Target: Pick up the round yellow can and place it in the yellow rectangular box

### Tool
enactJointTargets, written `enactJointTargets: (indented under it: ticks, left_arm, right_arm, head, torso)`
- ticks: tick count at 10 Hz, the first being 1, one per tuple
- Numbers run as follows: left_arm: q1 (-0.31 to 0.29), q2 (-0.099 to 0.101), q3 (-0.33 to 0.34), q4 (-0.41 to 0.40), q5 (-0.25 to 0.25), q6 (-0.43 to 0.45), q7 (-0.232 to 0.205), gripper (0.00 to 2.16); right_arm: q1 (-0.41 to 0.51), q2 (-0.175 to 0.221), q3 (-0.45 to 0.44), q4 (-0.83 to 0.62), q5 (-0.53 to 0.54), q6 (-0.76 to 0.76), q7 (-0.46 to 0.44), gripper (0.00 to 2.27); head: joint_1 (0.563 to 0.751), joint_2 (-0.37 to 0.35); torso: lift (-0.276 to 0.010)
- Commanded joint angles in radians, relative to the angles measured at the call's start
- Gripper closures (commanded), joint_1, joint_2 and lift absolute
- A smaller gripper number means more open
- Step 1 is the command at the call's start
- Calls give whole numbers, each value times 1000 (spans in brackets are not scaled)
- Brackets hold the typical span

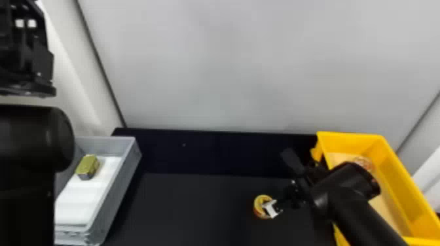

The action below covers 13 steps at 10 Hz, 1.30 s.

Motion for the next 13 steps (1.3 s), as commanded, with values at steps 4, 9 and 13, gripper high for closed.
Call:
enactJointTargets:
  ticks: [4,9,13]
  left_arm:
    - [0,0,-4,-2,1,6,0,127]
    - [1,2,-4,-2,-1,6,0,127]
    - [0,2,-6,-4,-1,8,0,127]
  right_arm:
    - [35,4,-14,0,7,3,4,125]
    - [49,15,-15,20,4,-5,4,128]
    - [62,12,-27,-11,4,0,10,130]
  head:
    - [663,54]
    - [663,54]
    - [663,54]
  torso:
    - [-10]
    - [-10]
    - [-10]
